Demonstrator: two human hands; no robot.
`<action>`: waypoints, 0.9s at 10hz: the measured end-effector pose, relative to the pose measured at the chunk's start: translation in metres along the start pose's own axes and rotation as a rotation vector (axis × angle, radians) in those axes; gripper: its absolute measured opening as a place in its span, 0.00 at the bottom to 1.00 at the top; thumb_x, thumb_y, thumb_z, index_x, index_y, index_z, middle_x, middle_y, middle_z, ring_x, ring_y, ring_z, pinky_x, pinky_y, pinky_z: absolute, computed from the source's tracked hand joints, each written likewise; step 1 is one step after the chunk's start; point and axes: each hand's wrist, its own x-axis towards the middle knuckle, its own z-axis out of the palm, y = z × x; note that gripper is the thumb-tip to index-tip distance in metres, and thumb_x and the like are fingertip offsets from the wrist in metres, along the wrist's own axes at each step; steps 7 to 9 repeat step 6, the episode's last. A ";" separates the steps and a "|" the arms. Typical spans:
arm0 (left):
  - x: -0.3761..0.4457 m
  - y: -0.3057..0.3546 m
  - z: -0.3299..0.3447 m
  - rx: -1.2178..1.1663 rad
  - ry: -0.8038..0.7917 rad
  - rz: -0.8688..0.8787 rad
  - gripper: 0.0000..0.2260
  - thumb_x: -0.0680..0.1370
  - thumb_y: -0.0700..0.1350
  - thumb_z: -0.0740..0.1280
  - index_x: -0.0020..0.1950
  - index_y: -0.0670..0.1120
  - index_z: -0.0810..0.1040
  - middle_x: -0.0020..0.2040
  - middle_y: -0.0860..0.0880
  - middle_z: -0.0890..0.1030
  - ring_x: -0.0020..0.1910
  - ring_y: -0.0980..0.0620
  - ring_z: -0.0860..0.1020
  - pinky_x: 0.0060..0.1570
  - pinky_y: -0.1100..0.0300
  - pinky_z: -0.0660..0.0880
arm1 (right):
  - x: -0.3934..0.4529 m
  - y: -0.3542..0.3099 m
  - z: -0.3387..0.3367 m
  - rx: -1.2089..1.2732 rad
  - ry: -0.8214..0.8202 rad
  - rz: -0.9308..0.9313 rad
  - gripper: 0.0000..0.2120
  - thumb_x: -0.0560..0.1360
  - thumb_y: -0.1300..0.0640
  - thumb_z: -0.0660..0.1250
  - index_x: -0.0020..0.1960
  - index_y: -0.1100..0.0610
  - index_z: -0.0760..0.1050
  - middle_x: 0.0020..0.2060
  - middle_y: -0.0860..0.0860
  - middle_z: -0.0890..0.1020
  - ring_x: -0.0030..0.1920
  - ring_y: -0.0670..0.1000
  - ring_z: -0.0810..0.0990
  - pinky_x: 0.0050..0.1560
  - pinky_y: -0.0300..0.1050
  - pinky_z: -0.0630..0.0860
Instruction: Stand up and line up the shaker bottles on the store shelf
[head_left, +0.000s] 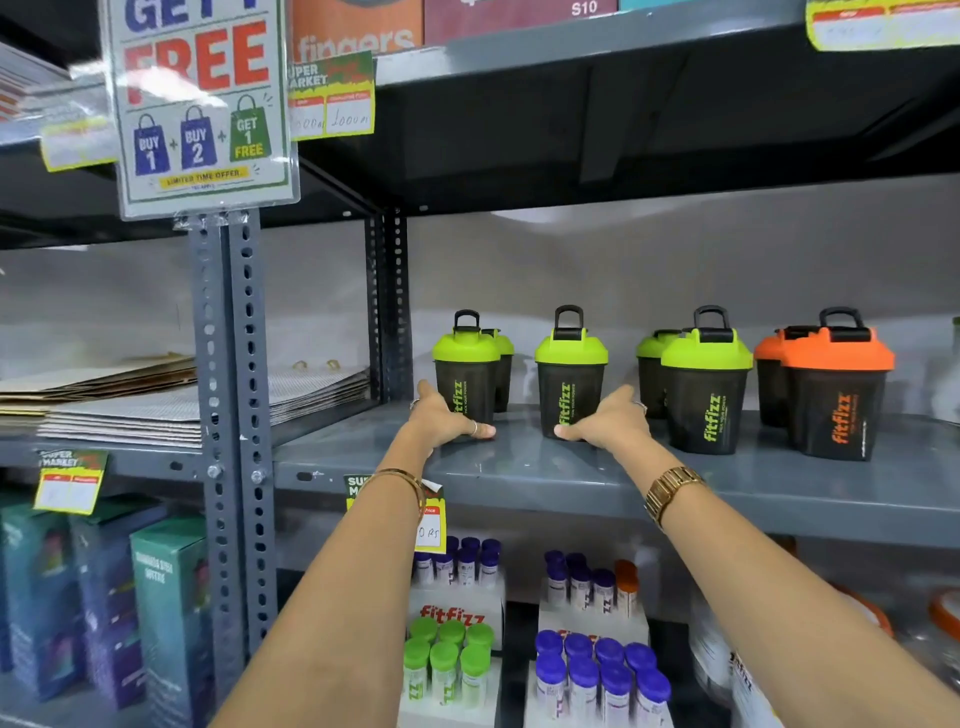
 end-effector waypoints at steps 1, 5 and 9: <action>-0.006 0.000 0.002 0.000 0.023 0.038 0.59 0.62 0.46 0.80 0.76 0.43 0.39 0.77 0.39 0.53 0.76 0.40 0.53 0.73 0.46 0.57 | -0.003 0.003 -0.003 -0.059 -0.015 -0.032 0.44 0.66 0.51 0.77 0.70 0.64 0.55 0.69 0.63 0.66 0.69 0.62 0.67 0.67 0.53 0.68; -0.056 0.008 0.020 0.187 0.137 0.201 0.51 0.65 0.52 0.77 0.75 0.40 0.47 0.76 0.40 0.57 0.75 0.43 0.56 0.74 0.47 0.55 | -0.039 0.013 -0.014 -0.023 0.057 -0.188 0.31 0.70 0.56 0.73 0.65 0.65 0.62 0.64 0.63 0.71 0.65 0.63 0.71 0.63 0.54 0.70; -0.066 0.015 0.031 0.217 0.159 0.223 0.51 0.66 0.52 0.76 0.76 0.40 0.47 0.77 0.42 0.53 0.76 0.43 0.54 0.75 0.46 0.54 | -0.051 0.017 -0.020 -0.034 0.135 -0.273 0.26 0.71 0.58 0.72 0.62 0.65 0.64 0.61 0.63 0.73 0.62 0.64 0.73 0.60 0.53 0.71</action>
